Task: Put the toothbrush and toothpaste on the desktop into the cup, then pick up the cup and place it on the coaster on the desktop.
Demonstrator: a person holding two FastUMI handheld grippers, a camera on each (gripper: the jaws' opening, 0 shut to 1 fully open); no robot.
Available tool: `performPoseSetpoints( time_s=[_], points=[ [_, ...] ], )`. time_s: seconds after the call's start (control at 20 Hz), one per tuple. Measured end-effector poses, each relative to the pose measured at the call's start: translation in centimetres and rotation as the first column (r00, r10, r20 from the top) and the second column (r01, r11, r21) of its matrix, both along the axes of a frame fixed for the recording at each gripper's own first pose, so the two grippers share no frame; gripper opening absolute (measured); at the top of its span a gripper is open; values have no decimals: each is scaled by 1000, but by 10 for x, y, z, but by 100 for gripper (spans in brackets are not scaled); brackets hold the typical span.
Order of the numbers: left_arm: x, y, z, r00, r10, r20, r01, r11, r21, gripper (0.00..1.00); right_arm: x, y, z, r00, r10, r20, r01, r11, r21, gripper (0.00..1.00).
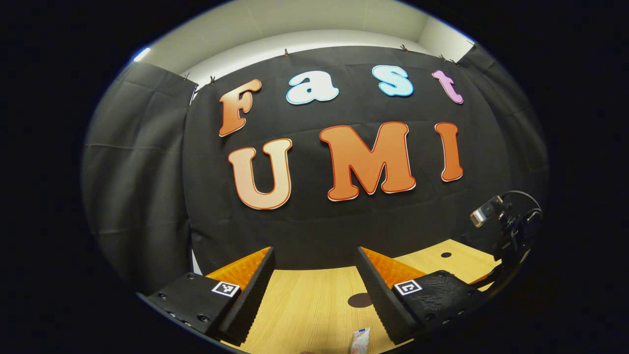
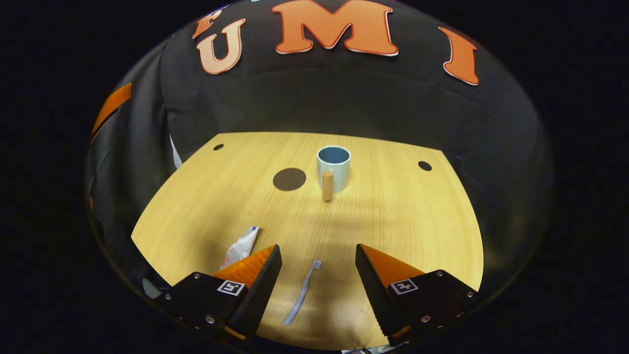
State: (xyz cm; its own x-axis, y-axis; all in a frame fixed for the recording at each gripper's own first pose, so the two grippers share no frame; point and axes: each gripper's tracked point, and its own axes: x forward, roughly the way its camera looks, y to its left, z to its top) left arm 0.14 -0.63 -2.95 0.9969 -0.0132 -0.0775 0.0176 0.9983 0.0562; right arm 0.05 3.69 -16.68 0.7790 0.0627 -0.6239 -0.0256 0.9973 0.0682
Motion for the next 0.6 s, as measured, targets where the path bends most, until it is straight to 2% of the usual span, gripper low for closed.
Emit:
performPoseSetpoints(
  time_s=[0.05, 0.35, 0.45, 0.5, 0.55, 0.6],
  points=[
    [-1, -1, -2, 1000, 9, -7, -9, 1000, -1, 100, 0, 1, -6, 1000, 2, -30, -2, 1000, -6, 90],
    [-7, -7, -15, 997, 53, -57, -52, 998, 22, 98, -2, 6, -43, 981, 36, -189, -47, 998, -52, 81],
    [-14, -4, -24, 994, 71, -88, -69, 997, 22, 99, -8, 8, -62, 968, 52, -244, -70, 995, -66, 77],
    [-15, -1, -27, 992, 80, -99, -78, 997, 28, 100, -12, 9, -70, 960, 55, -275, -75, 995, -62, 72],
    [-16, 1, -31, 991, 82, -110, -79, 996, 33, 100, -17, 13, -79, 950, 55, -308, -73, 996, -49, 75],
    [-18, 2, -36, 990, 78, -120, -74, 997, 37, 100, -20, 14, -85, 941, 46, -337, -62, 997, -37, 71]
  ],
)
